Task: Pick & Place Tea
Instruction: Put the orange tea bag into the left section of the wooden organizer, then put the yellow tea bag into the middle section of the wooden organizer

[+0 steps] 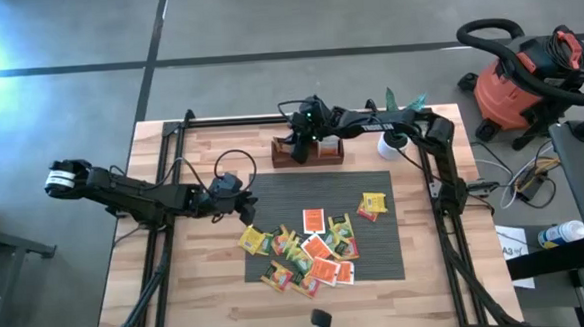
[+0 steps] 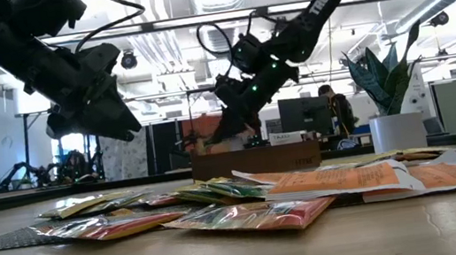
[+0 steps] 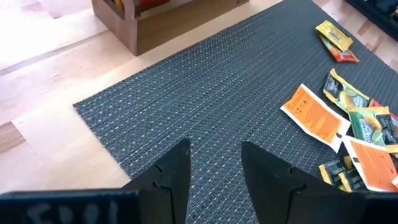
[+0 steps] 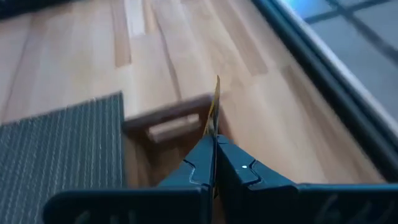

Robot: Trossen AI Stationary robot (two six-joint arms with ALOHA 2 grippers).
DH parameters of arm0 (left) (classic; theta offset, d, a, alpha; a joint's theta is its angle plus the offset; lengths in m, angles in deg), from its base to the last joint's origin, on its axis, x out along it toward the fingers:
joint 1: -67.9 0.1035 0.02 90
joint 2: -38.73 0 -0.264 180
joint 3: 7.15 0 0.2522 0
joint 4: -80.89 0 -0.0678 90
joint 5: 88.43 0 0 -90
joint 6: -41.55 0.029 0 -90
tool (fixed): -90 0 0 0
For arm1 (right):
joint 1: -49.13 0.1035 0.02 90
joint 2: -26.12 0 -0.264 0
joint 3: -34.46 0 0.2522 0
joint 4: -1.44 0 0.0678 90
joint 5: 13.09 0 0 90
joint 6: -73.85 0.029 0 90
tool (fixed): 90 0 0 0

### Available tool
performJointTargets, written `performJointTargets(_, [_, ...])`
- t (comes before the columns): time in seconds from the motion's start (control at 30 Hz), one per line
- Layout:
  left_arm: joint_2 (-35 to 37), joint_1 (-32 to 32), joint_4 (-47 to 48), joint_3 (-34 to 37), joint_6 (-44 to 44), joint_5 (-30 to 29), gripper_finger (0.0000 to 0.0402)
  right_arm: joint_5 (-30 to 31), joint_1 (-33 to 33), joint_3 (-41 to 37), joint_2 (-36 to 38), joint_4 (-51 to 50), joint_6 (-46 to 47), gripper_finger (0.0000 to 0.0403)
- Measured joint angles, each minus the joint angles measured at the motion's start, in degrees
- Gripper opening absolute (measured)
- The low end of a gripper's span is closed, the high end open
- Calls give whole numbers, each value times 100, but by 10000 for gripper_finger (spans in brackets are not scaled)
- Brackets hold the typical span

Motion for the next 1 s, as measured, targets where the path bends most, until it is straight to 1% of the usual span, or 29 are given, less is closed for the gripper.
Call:
performJointTargets(0.07, [-2, 0, -9, -1, -32, -2, 138, 26, 32, 85, -20, 38, -165, 8])
performJointTargets(0.2, [-7, 4, 5, -2, -46, 0, 138, 294, 41, 70, -40, 44, -290, 8])
performJointTargets(0.43, [-7, 4, 5, -2, -42, 1, 138, 338, 12, 72, -25, -168, -285, 16])
performJointTargets(0.6, [-7, 2, 6, -2, -38, 1, 138, 342, 10, 70, -23, -366, -318, 52])
performJointTargets(0.73, [-7, 2, 6, -2, -37, 1, 138, 383, 2, 70, -20, -351, -603, 88])
performJointTargets(0.9, [-9, 2, 5, -2, -39, 3, 138, 891, 16, 70, 56, -280, -765, 122])
performJointTargets(1.0, [-9, 2, 6, -4, -40, 58, 138, 917, 4, 70, 252, -262, -761, 134])
